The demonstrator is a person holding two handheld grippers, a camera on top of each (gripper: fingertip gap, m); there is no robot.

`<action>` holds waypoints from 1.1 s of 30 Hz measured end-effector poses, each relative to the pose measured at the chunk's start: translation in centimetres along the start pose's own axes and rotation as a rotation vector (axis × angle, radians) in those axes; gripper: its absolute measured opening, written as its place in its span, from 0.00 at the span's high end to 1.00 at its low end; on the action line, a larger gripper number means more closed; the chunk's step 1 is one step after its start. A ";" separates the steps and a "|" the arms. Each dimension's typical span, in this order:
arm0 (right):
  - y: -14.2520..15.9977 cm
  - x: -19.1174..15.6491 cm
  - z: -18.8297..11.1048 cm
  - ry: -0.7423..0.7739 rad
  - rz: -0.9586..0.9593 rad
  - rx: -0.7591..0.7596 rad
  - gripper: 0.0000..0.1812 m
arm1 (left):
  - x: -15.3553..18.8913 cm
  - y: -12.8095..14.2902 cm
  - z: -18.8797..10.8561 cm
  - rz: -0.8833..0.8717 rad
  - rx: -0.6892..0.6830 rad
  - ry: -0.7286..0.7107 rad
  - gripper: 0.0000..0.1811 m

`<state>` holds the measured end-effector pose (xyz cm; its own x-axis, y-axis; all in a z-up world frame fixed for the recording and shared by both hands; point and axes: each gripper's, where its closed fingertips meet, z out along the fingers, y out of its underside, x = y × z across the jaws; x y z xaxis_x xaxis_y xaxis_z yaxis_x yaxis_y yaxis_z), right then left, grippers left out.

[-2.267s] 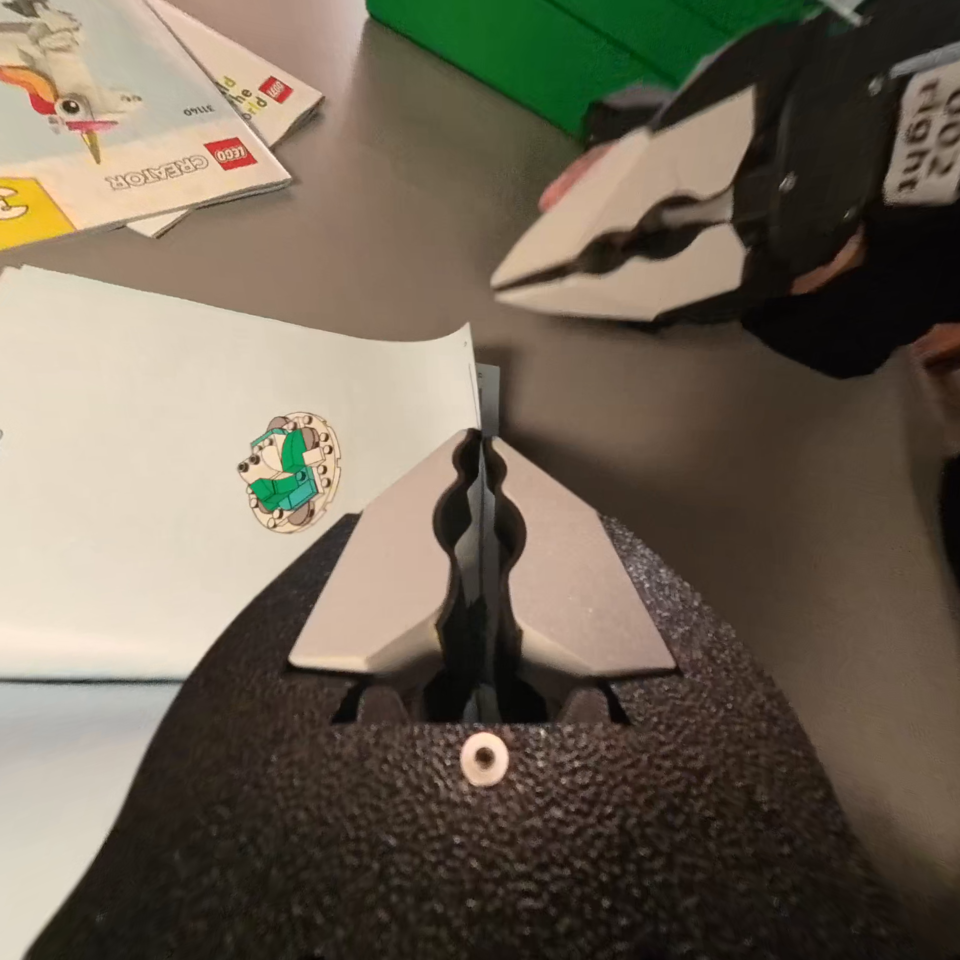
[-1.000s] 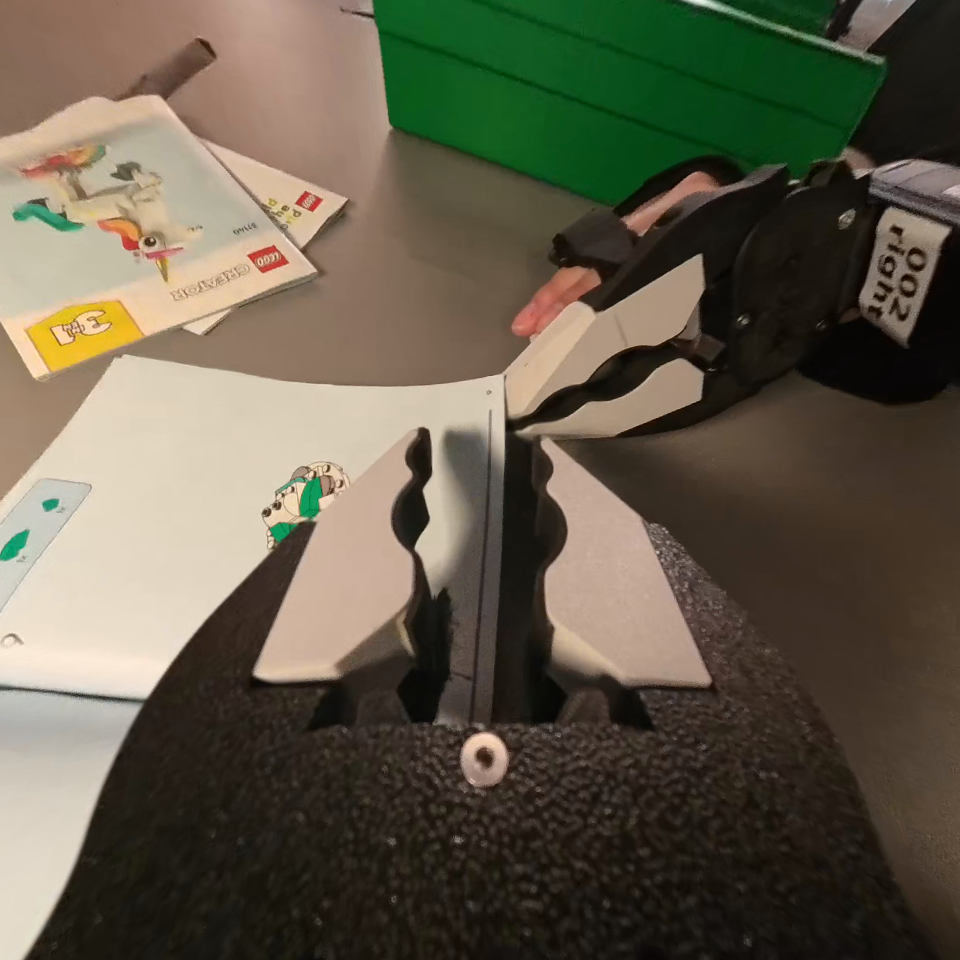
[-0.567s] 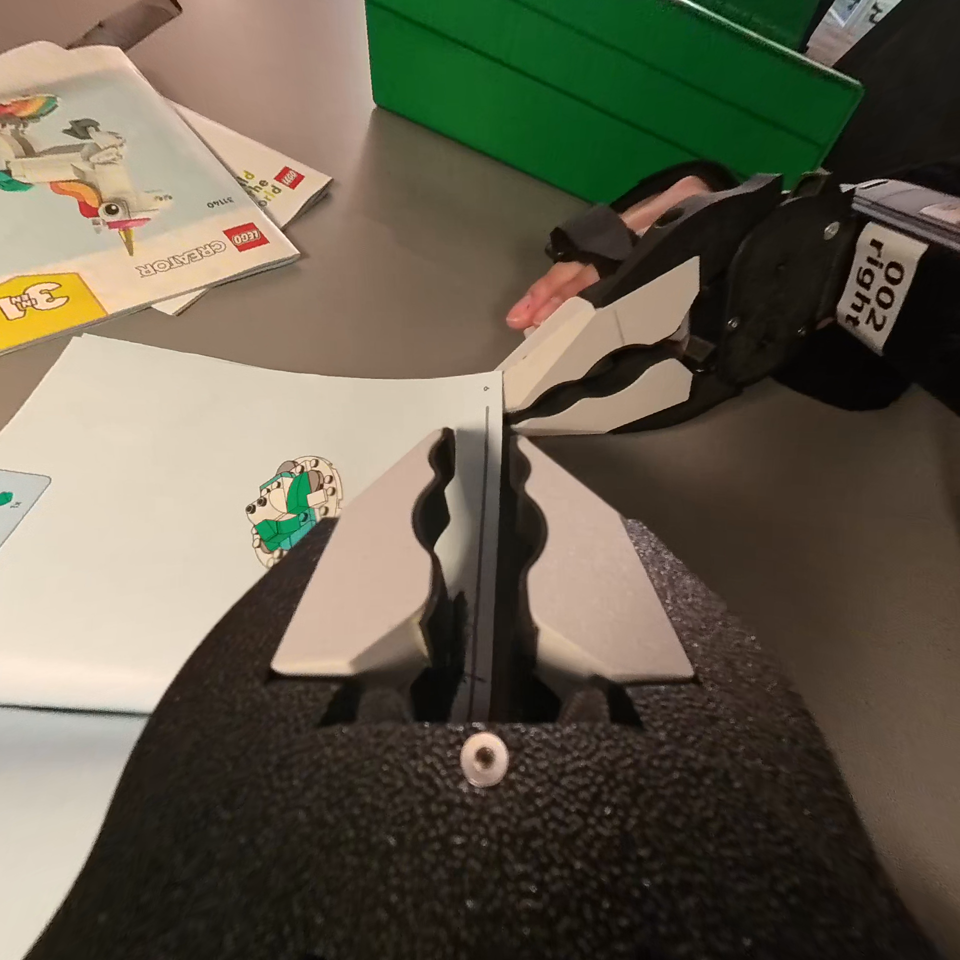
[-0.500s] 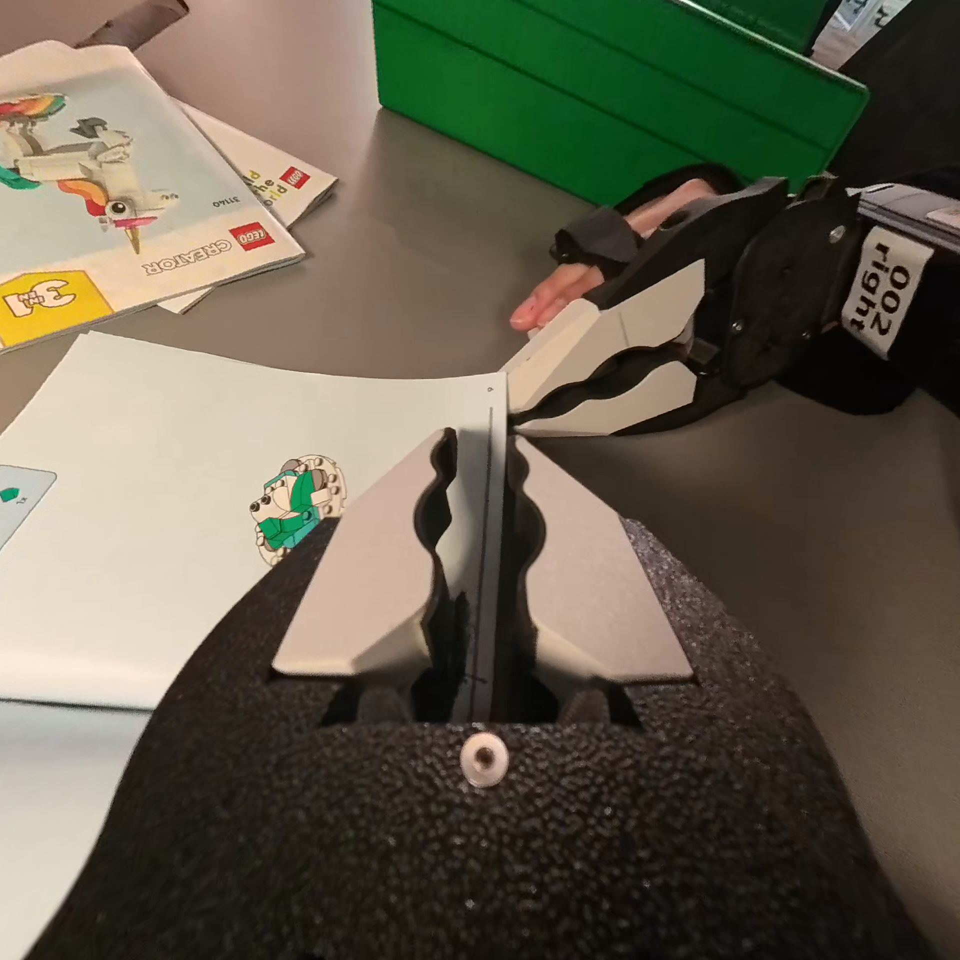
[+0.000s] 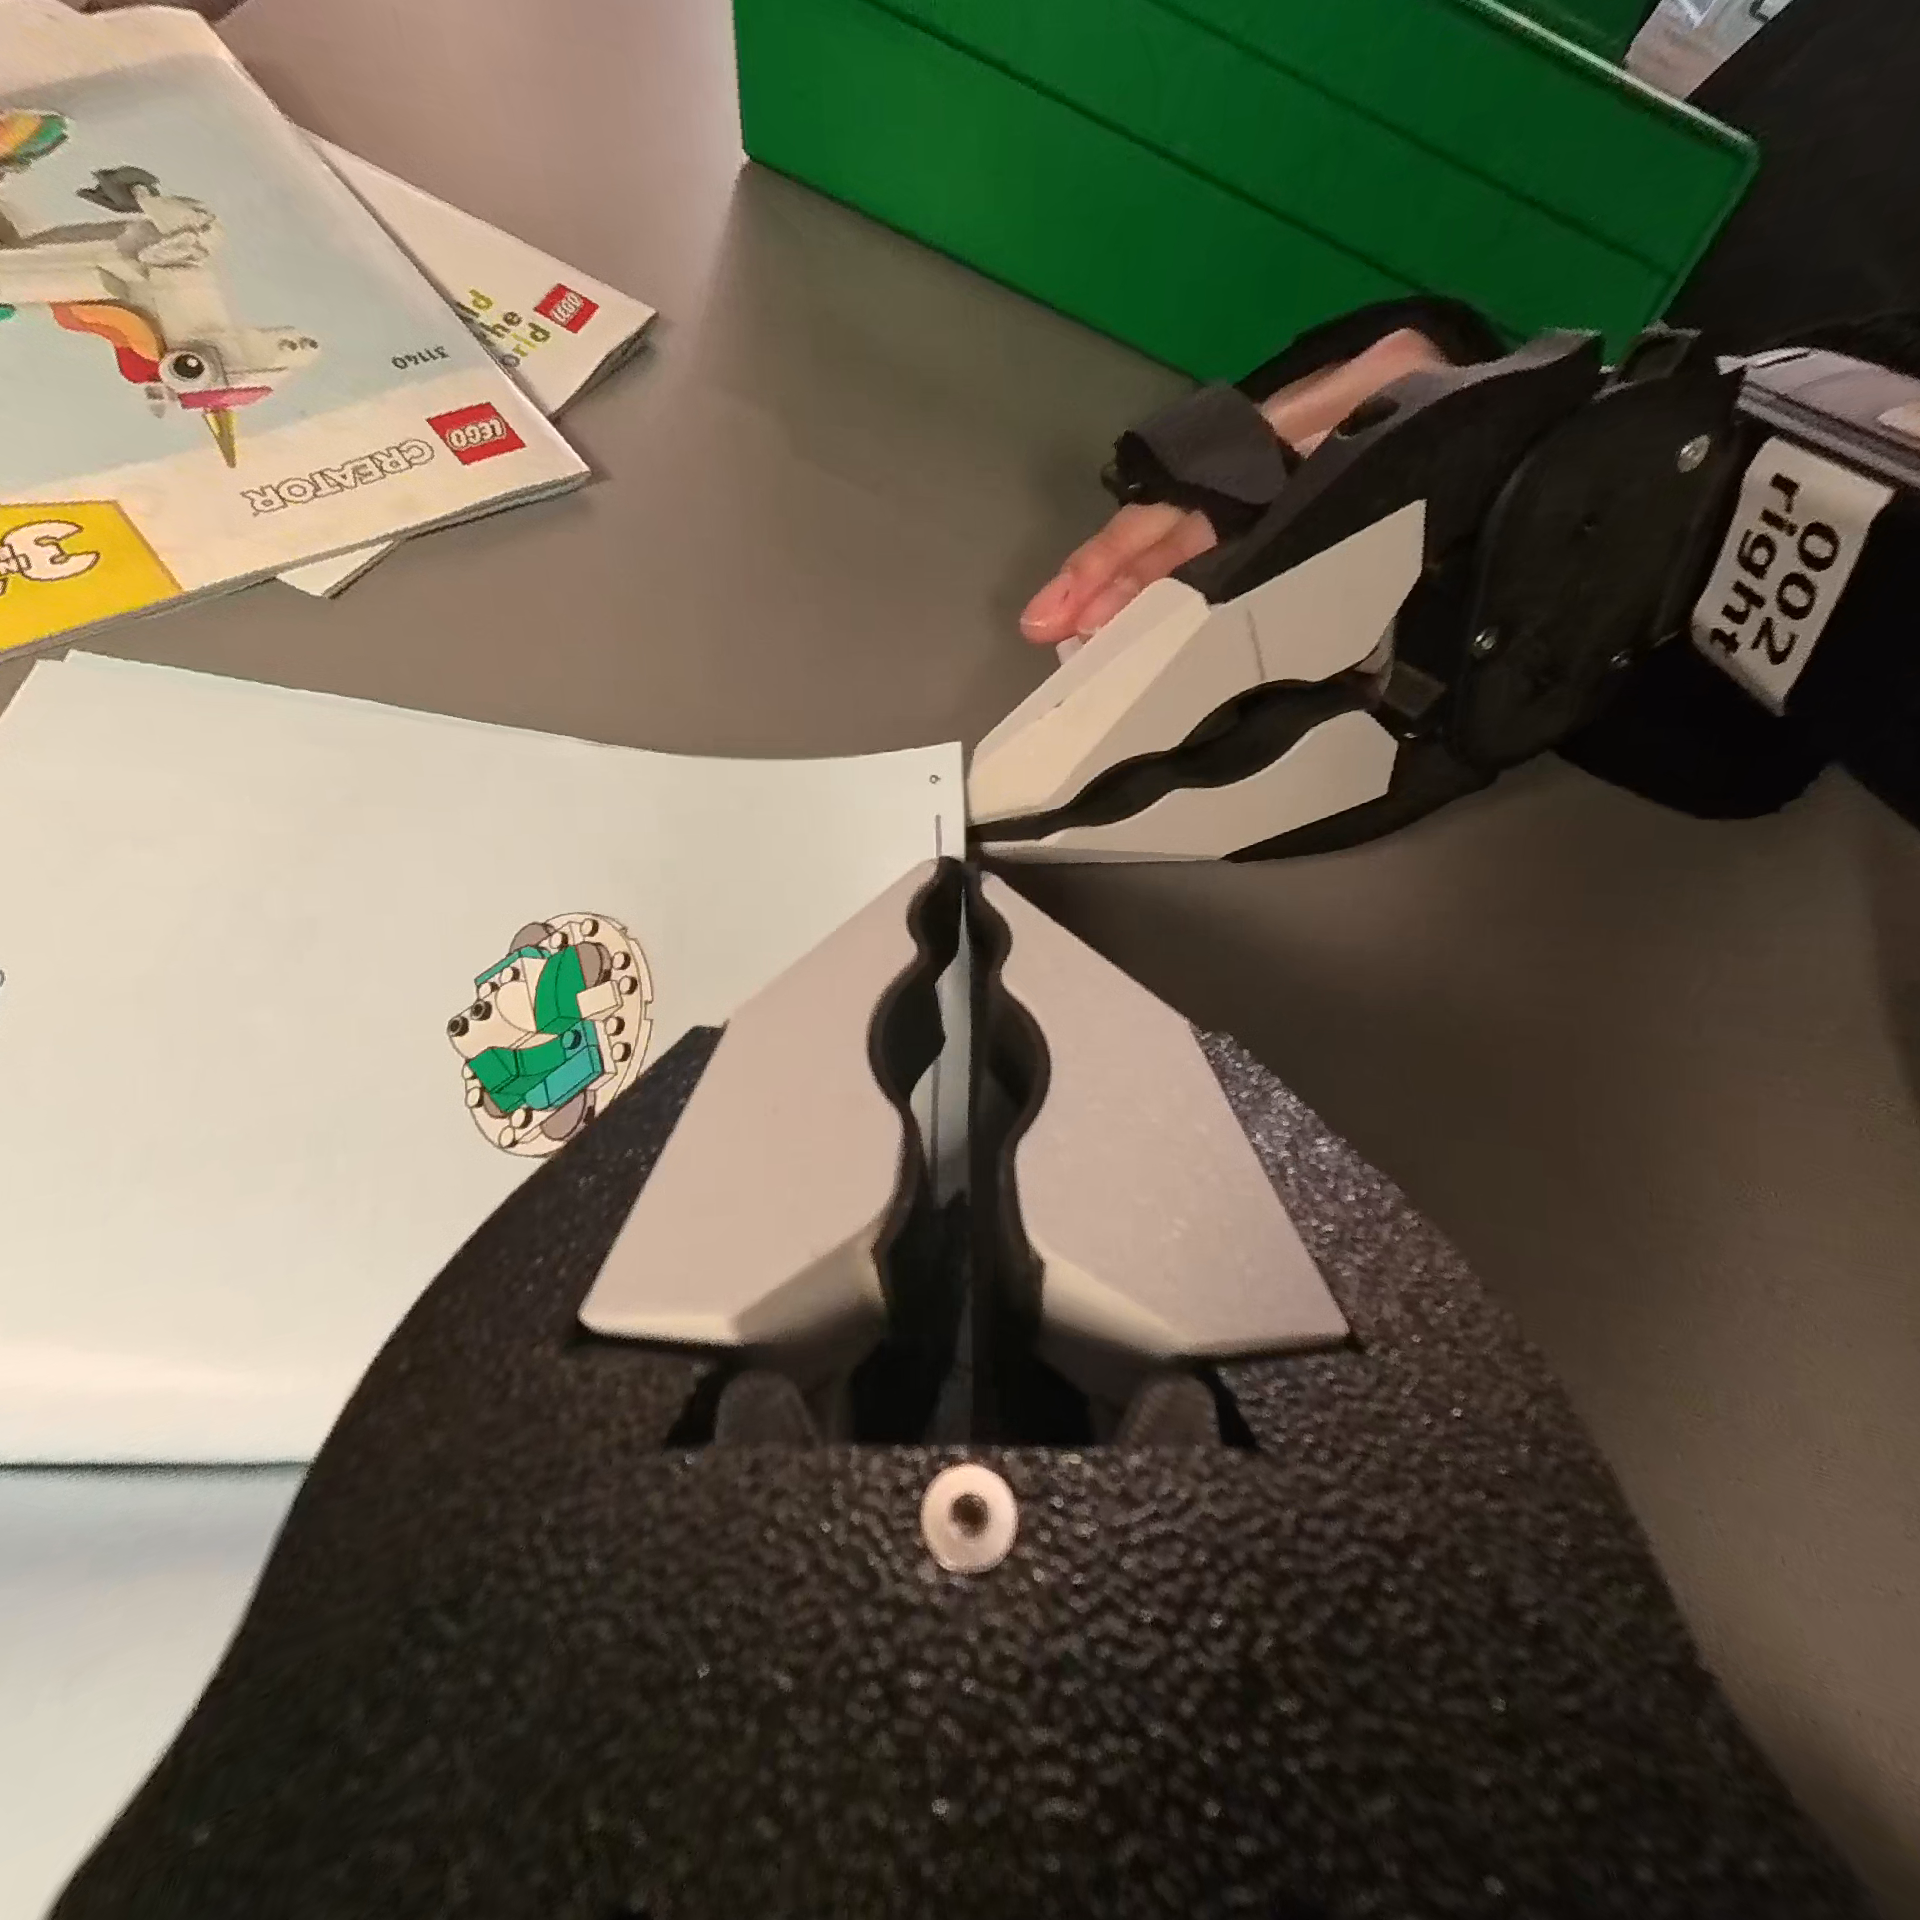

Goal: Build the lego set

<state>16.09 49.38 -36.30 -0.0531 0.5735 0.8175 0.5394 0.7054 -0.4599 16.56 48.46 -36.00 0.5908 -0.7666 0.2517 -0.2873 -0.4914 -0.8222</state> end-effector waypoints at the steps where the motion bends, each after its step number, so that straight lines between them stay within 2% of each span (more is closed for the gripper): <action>1: 0.0 0.0 0.0 0.000 0.000 0.000 1.00 | 0.0 0.0 0.0 -0.012 0.002 0.007 1.00; 5: 0.0 0.0 0.0 0.002 0.001 -0.002 1.00 | 0.2 -0.4 -0.4 -0.046 0.039 0.049 1.00; 11: 0.1 0.1 0.0 0.008 0.002 -0.004 1.00 | 0.3 -1.3 -1.2 -0.200 0.119 0.161 1.00; 19: 0.2 0.6 0.0 0.039 -0.007 -0.011 1.00 | 0.3 -1.2 -1.3 -0.317 0.115 0.253 1.00; 22: 0.6 0.9 0.0 0.056 0.000 -0.029 1.00 | 0.3 -1.1 -1.3 -0.322 0.112 0.253 1.00; 25: 2.0 2.5 -0.1 0.134 0.051 -0.101 1.00 | 0.2 -1.1 -1.3 -0.328 0.115 0.249 1.00; 27: 2.1 3.6 -0.5 0.176 0.108 -0.088 1.00 | 0.1 -1.3 -1.4 -0.336 0.129 0.255 1.00; 29: 1.3 3.6 -0.8 0.160 0.145 -0.031 1.00 | 0.2 -1.4 -1.6 -0.336 0.141 0.267 1.00; 33: 1.3 2.4 -0.2 0.099 0.115 -0.052 1.00 | 0.3 -1.4 -1.6 -0.335 0.139 0.272 1.00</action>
<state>16.83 51.60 -34.82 0.0932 0.6033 0.7920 0.5798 0.6138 -0.5358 15.94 48.27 -33.95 0.4089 -0.6649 0.6251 0.0012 -0.6846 -0.7289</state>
